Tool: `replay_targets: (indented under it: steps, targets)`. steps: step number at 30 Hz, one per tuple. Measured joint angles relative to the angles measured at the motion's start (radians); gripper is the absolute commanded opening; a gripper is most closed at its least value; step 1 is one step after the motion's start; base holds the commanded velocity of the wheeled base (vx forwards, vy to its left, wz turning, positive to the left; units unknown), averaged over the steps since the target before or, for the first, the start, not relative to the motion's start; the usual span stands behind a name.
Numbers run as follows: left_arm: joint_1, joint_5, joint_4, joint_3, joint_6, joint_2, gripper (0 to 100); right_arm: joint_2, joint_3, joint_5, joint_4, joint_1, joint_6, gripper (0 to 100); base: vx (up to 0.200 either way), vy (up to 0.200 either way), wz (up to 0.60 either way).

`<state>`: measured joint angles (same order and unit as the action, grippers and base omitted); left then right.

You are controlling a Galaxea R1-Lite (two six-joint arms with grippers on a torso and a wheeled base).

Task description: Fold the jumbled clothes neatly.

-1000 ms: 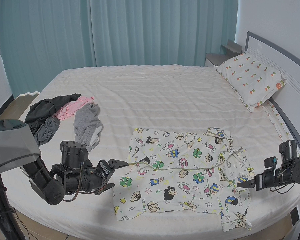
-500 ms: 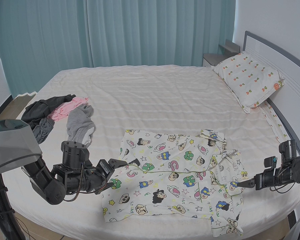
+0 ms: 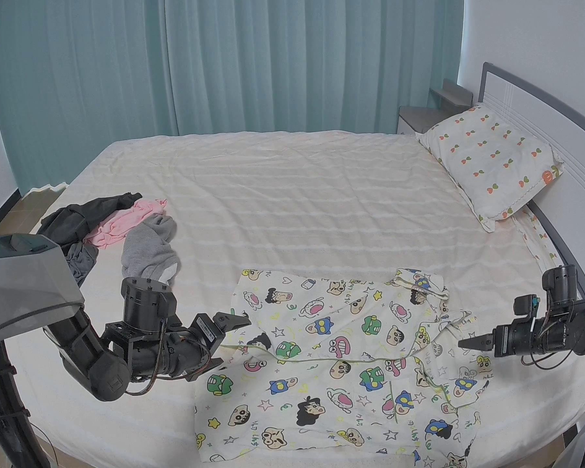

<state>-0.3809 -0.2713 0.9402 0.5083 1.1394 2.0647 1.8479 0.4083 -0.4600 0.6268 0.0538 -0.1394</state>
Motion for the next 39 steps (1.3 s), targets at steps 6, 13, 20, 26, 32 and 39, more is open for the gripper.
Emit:
replay_targets:
  steps: [6,13,20,26,32,39]
  targets:
    - [-0.002,0.002,0.001,-0.001,0.000,0.002,100,0.035,0.079,0.014,0.098,-0.071,-0.379,100,0.000,0.000,0.00]
    - [-0.003,0.002,0.010,-0.002,-0.001,0.004,100,0.171,0.347,0.125,0.156,-0.185,-0.771,100,0.000,0.000,0.00]
    - [-0.003,0.003,0.013,-0.003,-0.001,0.005,100,0.357,0.671,0.285,0.088,-0.252,-0.908,100,0.000,0.000,0.00]
    - [-0.004,0.005,0.015,-0.004,-0.004,0.008,100,0.523,0.889,0.464,-0.061,-0.278,-0.963,100,0.000,0.000,0.00]
    - [-0.007,0.011,0.015,-0.006,-0.026,0.015,100,0.614,0.936,0.514,-0.082,-0.280,-0.981,100,0.000,0.000,0.00]
    - [-0.014,0.023,0.016,-0.005,-0.028,0.024,100,0.638,0.913,0.523,-0.083,-0.276,-0.982,100,0.000,0.000,0.00]
